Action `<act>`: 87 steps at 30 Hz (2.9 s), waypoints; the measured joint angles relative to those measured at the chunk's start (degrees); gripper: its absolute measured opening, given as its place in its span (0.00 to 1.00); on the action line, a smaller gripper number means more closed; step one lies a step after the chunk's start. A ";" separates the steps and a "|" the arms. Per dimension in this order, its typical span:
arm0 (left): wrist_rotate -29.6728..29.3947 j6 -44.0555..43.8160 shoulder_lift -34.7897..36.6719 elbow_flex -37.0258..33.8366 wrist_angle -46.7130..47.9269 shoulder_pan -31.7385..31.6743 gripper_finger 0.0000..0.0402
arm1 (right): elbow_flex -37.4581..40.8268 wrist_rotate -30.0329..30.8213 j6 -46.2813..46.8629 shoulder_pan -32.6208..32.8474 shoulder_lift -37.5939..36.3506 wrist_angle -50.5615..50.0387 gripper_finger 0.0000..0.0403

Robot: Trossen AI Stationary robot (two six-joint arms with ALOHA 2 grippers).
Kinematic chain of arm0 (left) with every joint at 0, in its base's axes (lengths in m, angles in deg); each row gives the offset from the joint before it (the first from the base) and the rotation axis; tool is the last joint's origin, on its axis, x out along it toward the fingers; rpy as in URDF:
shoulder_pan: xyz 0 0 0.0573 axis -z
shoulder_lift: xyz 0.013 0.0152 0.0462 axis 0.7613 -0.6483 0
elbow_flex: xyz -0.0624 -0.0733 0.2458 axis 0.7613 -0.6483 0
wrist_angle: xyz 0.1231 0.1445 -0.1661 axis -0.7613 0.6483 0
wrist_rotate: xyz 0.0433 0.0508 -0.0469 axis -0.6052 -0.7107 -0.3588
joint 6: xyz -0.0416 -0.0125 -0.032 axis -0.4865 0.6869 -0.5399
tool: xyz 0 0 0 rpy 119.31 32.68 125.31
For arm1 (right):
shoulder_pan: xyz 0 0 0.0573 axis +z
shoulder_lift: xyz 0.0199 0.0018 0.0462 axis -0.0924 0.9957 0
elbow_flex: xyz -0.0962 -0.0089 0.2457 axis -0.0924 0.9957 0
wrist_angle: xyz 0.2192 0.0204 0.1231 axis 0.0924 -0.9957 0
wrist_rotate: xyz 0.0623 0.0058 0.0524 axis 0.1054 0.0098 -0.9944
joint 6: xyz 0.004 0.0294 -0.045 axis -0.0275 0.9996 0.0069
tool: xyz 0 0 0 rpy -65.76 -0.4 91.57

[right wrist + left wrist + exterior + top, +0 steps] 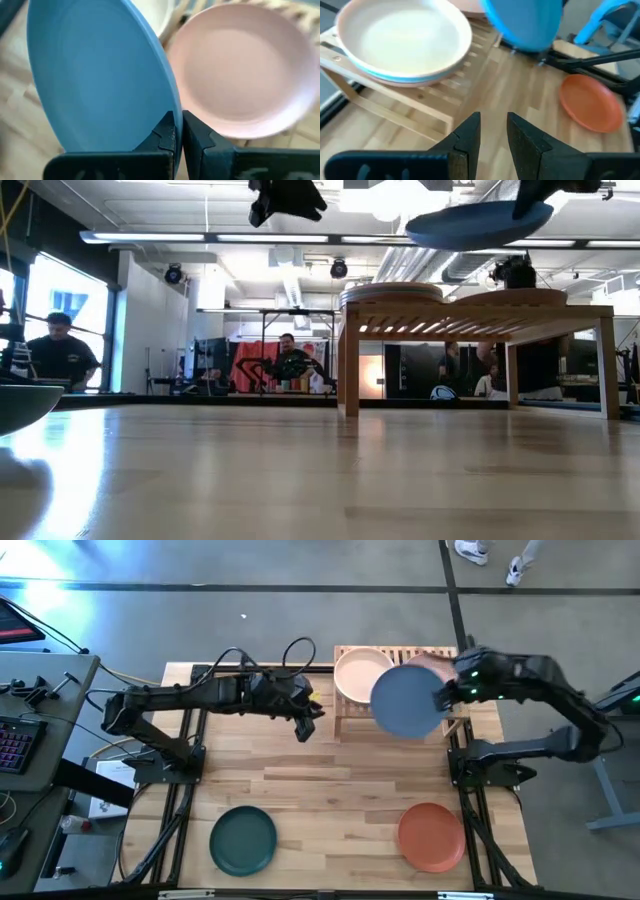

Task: Place and stack plates onto a shelf
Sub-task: Stack the blue plate on top of the pink plate on the shelf

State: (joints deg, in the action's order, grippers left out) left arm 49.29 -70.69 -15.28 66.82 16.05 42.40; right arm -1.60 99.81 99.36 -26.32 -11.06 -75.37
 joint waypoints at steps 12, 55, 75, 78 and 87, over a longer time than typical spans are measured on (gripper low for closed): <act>0.00 3.28 -0.10 0.00 0.04 -8.41 0.21 | 1.91 -0.55 -8.57 -17.64 -7.01 0.15 0.00; 0.05 30.54 -0.10 0.00 2.44 -27.78 0.21 | 22.02 -16.95 6.87 -50.84 -15.32 19.10 0.00; 0.12 32.84 -0.10 0.00 5.07 -33.00 0.21 | 32.11 -21.40 17.32 -51.01 -20.45 21.35 0.00; 0.12 32.84 -0.10 0.00 5.02 -32.98 0.21 | 32.11 -22.10 16.98 -51.01 -20.28 18.83 0.00; 0.12 32.77 -0.10 0.00 4.97 -32.98 0.21 | 32.09 -20.74 15.66 -51.01 -19.91 18.14 0.00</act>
State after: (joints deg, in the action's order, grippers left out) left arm 49.41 -37.92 -15.38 66.82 21.02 9.42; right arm 30.49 79.07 115.02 -77.33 -30.97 -57.23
